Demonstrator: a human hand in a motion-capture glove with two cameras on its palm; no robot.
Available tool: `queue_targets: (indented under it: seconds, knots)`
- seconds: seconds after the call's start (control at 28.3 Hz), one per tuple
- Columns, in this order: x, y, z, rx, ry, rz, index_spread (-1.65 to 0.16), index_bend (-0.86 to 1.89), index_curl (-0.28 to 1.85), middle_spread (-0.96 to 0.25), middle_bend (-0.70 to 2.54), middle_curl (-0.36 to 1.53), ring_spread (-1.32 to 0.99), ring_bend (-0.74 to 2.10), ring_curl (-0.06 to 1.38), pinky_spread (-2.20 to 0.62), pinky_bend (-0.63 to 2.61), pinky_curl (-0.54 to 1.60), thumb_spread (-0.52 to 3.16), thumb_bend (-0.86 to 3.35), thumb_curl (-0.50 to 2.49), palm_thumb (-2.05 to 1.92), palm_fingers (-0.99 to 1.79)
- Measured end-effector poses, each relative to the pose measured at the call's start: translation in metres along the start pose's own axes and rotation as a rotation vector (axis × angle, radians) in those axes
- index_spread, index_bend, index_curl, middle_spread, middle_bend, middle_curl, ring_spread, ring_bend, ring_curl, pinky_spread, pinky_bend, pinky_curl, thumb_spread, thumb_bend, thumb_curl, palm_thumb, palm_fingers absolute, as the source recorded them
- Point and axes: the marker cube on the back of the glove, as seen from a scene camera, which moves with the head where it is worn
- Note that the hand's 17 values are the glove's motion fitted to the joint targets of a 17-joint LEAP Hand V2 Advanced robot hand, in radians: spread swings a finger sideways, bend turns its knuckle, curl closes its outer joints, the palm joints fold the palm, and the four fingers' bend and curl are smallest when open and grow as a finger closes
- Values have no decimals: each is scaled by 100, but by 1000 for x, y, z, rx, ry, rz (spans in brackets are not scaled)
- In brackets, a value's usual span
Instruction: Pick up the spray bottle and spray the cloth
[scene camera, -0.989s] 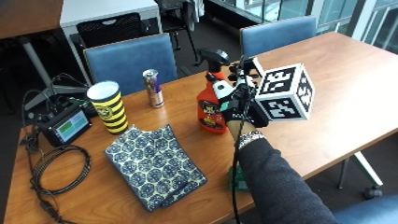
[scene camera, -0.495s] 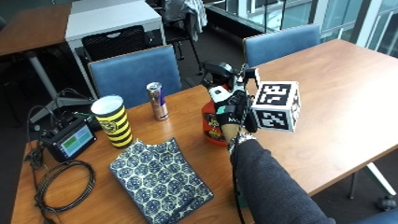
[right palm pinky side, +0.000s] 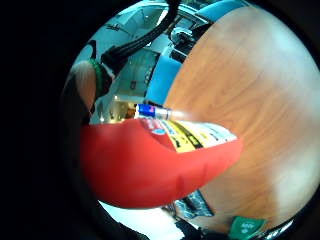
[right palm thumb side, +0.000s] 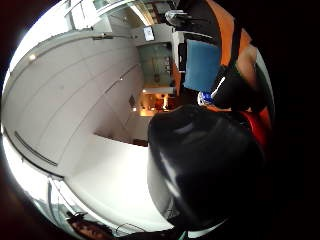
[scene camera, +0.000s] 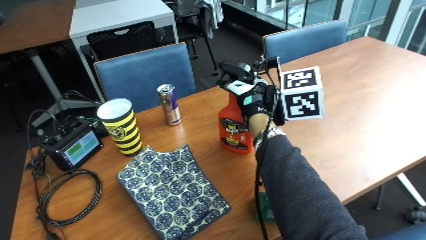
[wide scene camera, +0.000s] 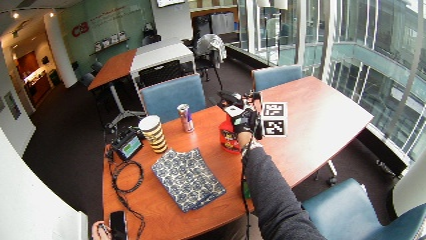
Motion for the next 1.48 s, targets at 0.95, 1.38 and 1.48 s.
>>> queue_targets:
  seconds: [0.95, 1.38, 1.48]
  knots:
    - [-27, -12, 18, -244, 119, -124, -33, 27, 51, -28, 51, 52, -27, 53, 46, -25, 36, 32, 31, -4, 65, 100, 137]
    - [-30, -30, 22, -223, 86, -195, -33, 26, 54, -27, 57, 54, -27, 57, 48, -30, 39, 35, 31, -3, 69, 97, 136]
    - [-17, -35, 23, -209, 85, -185, -34, 25, 55, -26, 58, 55, -27, 58, 48, -30, 39, 36, 31, -3, 70, 97, 136]
